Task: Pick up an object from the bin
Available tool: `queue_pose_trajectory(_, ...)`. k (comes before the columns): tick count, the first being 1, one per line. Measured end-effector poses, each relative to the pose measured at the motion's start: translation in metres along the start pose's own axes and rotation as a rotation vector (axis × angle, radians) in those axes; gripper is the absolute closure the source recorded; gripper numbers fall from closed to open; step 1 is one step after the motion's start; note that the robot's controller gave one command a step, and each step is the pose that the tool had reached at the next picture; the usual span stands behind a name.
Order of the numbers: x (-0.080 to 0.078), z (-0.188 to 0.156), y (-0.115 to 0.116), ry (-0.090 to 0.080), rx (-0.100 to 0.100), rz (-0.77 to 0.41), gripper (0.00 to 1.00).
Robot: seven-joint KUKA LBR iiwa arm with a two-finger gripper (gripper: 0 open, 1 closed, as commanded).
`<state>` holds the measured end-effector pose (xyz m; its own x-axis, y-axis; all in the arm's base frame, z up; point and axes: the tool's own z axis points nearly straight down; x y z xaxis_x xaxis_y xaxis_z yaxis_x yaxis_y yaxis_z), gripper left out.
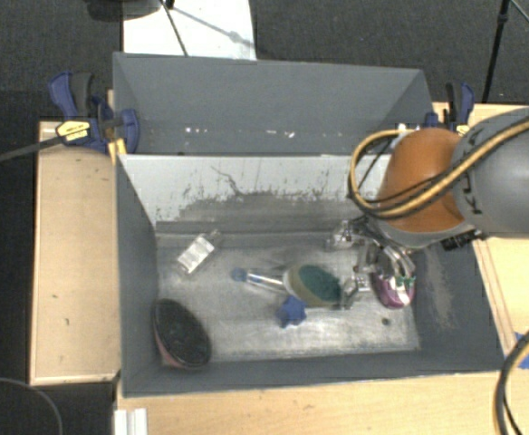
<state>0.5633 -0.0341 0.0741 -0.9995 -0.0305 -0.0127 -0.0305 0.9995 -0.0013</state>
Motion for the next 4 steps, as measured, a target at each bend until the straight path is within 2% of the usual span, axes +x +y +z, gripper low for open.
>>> queue_pose_trajectory(1,0.012,-0.001,0.042,-0.002,0.000,-0.095,0.00)
queue_pose_trajectory(2,0.011,0.000,0.096,-0.002,-0.002,-0.198,0.00)
queue_pose_trajectory(3,0.020,0.000,0.164,-0.002,-0.006,-0.313,0.00)
queue_pose_trajectory(4,0.043,-0.008,0.195,0.004,-0.004,-0.397,0.00)
